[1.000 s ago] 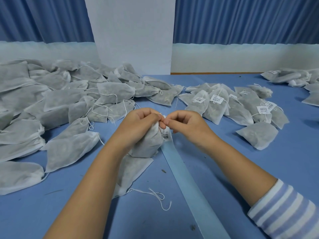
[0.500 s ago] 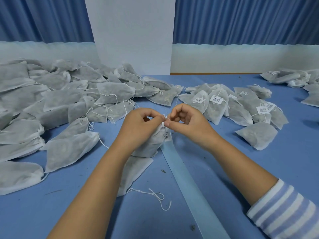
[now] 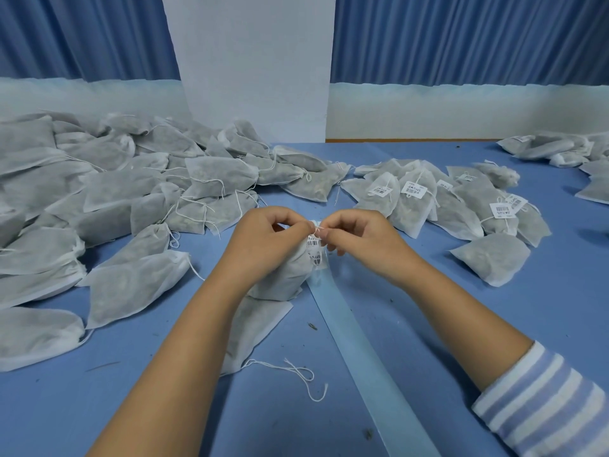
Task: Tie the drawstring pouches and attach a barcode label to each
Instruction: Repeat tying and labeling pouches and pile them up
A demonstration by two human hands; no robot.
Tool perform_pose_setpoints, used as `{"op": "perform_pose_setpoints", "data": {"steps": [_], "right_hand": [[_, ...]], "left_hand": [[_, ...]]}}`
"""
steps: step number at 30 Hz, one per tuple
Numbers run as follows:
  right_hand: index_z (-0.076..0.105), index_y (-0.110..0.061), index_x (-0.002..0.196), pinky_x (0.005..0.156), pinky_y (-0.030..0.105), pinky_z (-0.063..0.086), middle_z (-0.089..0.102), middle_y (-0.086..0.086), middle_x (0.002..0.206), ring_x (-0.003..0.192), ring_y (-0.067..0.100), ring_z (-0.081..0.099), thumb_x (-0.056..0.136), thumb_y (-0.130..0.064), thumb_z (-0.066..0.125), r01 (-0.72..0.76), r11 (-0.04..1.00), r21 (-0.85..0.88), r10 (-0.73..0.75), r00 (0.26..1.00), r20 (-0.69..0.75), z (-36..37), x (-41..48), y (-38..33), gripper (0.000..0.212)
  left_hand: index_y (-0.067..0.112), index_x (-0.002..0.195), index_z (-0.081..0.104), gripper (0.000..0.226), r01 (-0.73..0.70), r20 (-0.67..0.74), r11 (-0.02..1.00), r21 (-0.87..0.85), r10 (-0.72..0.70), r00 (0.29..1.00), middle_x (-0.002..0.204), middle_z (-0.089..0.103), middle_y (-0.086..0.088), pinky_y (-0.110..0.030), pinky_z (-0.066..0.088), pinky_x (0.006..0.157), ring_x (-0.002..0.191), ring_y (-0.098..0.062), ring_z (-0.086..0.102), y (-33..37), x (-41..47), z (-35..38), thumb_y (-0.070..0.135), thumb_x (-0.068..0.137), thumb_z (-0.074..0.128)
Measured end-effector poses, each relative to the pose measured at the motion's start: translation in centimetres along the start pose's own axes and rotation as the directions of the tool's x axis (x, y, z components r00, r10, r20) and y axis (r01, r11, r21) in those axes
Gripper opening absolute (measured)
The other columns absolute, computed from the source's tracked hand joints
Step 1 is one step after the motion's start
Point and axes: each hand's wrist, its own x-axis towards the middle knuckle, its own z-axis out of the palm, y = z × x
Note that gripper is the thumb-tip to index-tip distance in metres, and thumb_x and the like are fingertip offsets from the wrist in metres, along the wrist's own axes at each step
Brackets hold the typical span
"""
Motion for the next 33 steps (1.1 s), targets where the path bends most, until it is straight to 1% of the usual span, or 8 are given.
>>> {"op": "perform_pose_setpoints", "data": {"steps": [3,6,9,13,20,23,27,33], "right_hand": [[0.074,-0.018,0.080,0.063,0.018,0.049,0.070,-0.006,0.075,0.069,0.006,0.061,0.091,-0.009,0.063,-0.034,0.996,0.080,0.033,0.999,0.009,-0.08,-0.06,-0.23,0.018],[0.076,-0.023,0.077,0.063,0.019,0.050,0.070,-0.002,0.076,0.068,0.006,0.060,0.092,-0.008,0.063,-0.028,0.990,0.141,0.027,1.000,0.013,-0.21,-0.07,-0.22,0.025],[0.078,-0.025,0.075,0.063,0.017,0.050,0.071,-0.006,0.074,0.066,0.004,0.061,0.089,-0.010,0.067,-0.023,0.989,0.149,0.023,1.000,0.000,-0.31,0.01,-0.11,0.023],[0.079,-0.029,0.075,0.066,0.017,0.052,0.074,-0.006,0.076,0.068,0.004,0.064,0.080,-0.021,0.072,0.005,0.990,0.139,0.001,0.999,-0.037,-0.16,0.02,0.06,0.011],[0.065,-0.018,0.086,0.068,0.030,0.051,0.072,0.006,0.075,0.070,0.018,0.060,0.083,-0.001,0.073,0.101,0.986,0.132,-0.088,0.991,-0.098,0.17,0.03,0.37,0.019],[0.069,-0.011,0.083,0.067,0.022,0.050,0.072,-0.001,0.077,0.071,0.010,0.063,0.084,0.007,0.068,0.135,0.988,0.074,-0.126,0.985,-0.116,0.25,0.05,0.17,0.018],[0.073,-0.006,0.087,0.069,0.017,0.049,0.074,0.006,0.083,0.073,0.009,0.065,0.084,0.008,0.066,0.110,0.993,0.048,-0.103,0.986,-0.130,0.44,-0.13,0.17,0.016],[0.065,-0.015,0.078,0.066,0.018,0.048,0.068,-0.003,0.075,0.072,0.012,0.063,0.082,0.011,0.066,0.169,0.985,0.040,-0.160,0.973,-0.167,0.49,-0.29,0.11,0.027]], "left_hand": [[0.023,0.075,0.075,0.011,-0.021,0.000,1.000,0.000,0.021,1.000,0.055,0.059,0.020,-0.008,0.034,0.049,0.048,0.001,0.043,-0.08,0.00,-0.16,0.025,0.085,0.072],[0.031,0.081,0.076,0.014,-0.065,0.044,0.996,-0.064,0.068,0.997,0.079,0.073,0.020,-0.010,0.045,0.066,0.067,0.001,0.057,0.21,-0.18,-0.36,0.020,0.088,0.071],[0.022,0.079,0.077,0.016,-0.072,0.057,0.993,-0.089,0.077,0.995,0.082,0.075,0.009,-0.010,0.045,0.069,0.075,-0.002,0.061,0.41,-0.30,-0.28,0.014,0.089,0.068],[0.018,0.077,0.075,0.016,-0.046,0.035,0.995,-0.088,0.049,0.998,0.074,0.071,0.012,-0.008,0.044,0.066,0.073,-0.001,0.060,0.39,-0.14,-0.11,0.013,0.090,0.066],[0.023,0.070,0.071,0.028,-0.063,0.007,0.993,-0.097,0.064,0.998,0.069,0.069,0.020,-0.003,0.042,0.064,0.068,0.008,0.059,0.30,0.12,-0.25,0.008,0.090,0.060],[0.026,0.068,0.072,0.029,-0.021,0.063,0.995,-0.101,0.028,0.998,0.071,0.070,0.018,-0.002,0.043,0.065,0.070,0.008,0.060,0.17,0.06,-0.07,0.013,0.090,0.061],[0.027,0.067,0.074,0.029,0.008,0.078,0.995,-0.103,0.000,0.997,0.074,0.072,0.015,-0.003,0.043,0.065,0.072,0.007,0.061,0.13,0.00,0.10,0.017,0.091,0.061],[0.030,0.069,0.078,0.028,0.041,0.091,0.991,-0.126,-0.030,0.995,0.082,0.075,0.012,-0.016,0.045,0.078,0.083,0.002,0.063,0.26,-0.06,-0.09,0.021,0.090,0.062]]}}
